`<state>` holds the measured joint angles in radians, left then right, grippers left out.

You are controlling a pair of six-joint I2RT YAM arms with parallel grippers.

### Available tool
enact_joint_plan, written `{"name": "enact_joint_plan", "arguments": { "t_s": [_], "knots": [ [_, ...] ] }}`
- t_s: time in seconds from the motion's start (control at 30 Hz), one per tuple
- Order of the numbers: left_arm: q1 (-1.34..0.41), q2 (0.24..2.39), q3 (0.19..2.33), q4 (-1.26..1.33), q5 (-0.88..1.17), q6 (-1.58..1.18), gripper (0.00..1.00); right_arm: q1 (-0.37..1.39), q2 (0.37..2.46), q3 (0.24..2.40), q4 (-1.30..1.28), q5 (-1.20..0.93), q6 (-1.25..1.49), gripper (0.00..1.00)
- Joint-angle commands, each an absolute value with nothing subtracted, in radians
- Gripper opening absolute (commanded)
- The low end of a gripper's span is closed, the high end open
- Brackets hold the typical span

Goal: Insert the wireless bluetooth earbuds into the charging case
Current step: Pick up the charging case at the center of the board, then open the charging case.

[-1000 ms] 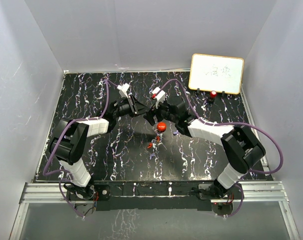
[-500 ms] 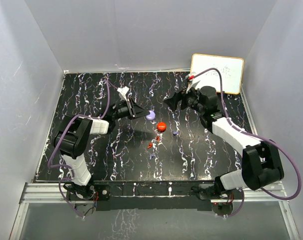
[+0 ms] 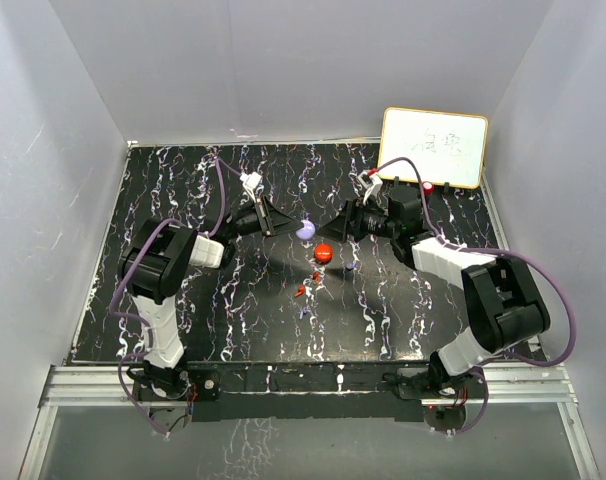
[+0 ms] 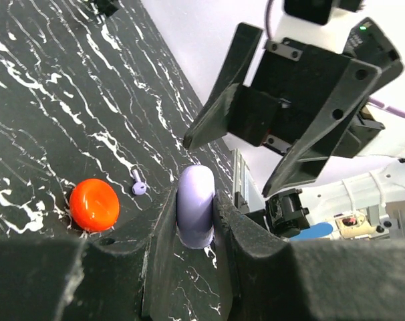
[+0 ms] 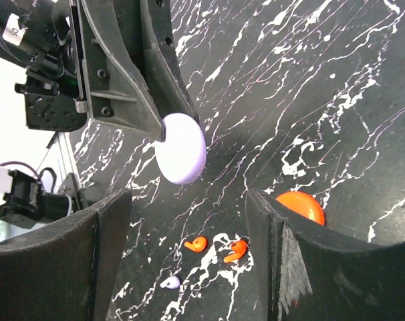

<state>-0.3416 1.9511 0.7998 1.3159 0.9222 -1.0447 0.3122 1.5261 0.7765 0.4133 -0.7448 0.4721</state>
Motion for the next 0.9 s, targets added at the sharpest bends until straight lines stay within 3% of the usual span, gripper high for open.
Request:
{"name": "enact_joint_plan", "arguments": {
  "t_s": [0.0,0.17,0.6,0.87],
  "knots": [
    [-0.349,1.975,0.856,1.513,0.968,-1.117,0.00,0.311,1.542,0.768,0.582,-0.806,0.548,0.66],
    [-0.381,2.014,0.898,1.537,0.989,-1.145,0.00,0.311,1.570,0.762,0.635,-0.824,0.585,0.63],
    [-0.408,2.011,0.906,1.551,1.009,-1.139,0.00,0.311,1.604,0.762,0.682,-0.838,0.623,0.44],
    [-0.408,2.004,0.892,1.574,1.006,-1.144,0.00,0.305,1.583,0.742,0.703,-0.846,0.641,0.43]
  ]
}}
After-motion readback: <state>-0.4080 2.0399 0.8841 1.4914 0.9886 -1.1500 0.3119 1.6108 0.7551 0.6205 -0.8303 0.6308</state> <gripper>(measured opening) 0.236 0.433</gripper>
